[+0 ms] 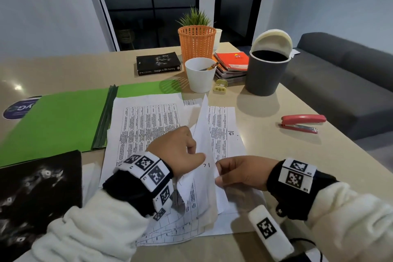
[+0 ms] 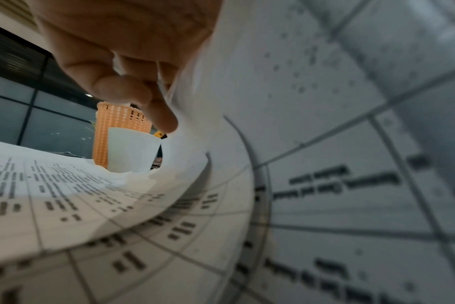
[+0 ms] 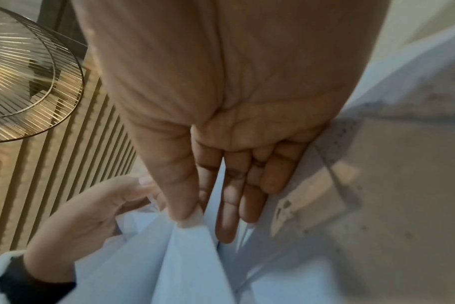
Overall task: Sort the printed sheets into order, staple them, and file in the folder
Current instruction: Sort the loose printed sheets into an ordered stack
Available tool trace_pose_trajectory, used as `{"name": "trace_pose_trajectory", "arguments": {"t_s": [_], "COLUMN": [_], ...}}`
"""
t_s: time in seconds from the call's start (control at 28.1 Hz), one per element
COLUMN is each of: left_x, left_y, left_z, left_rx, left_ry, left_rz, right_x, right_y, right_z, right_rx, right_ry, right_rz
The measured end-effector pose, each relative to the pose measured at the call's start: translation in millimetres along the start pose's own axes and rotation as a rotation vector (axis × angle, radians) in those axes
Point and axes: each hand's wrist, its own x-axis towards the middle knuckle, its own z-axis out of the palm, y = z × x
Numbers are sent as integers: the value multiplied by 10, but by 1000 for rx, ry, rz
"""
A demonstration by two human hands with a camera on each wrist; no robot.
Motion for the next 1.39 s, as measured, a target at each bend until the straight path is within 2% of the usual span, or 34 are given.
{"name": "trace_pose_trajectory", "arguments": {"t_s": [0.14, 0.29, 0.43, 0.64, 0.82, 0.96, 1.25, 1.39], "left_x": [6, -89, -115, -121, -88, -103, -133, -178], "left_y": [-28, 158, 273, 184, -6, -134, -159, -98], "left_z": [-40, -24, 50, 4, -131, -263, -166, -92], "left_rx": [-24, 52, 105, 33, -239, -246, -283, -219], "left_ry": [-35, -127, -211, -161, -122, -183, -204, -193], "left_rz": [-35, 38, 112, 121, 15, 35, 141, 180], "right_x": [-7, 10, 32, 69, 101, 167, 117, 127], "right_y": [-39, -52, -44, 24, 17, 75, 76, 86], "right_z": [36, 51, 27, 8, 0, -41, -33, -34], "right_rx": [1, -38, -76, -4, 87, 123, -96, -33], "right_ry": [-30, 34, 26, 31, 56, 116, 215, 221], "right_rz": [-12, 31, 51, 45, 67, 63, -10, 12]}}
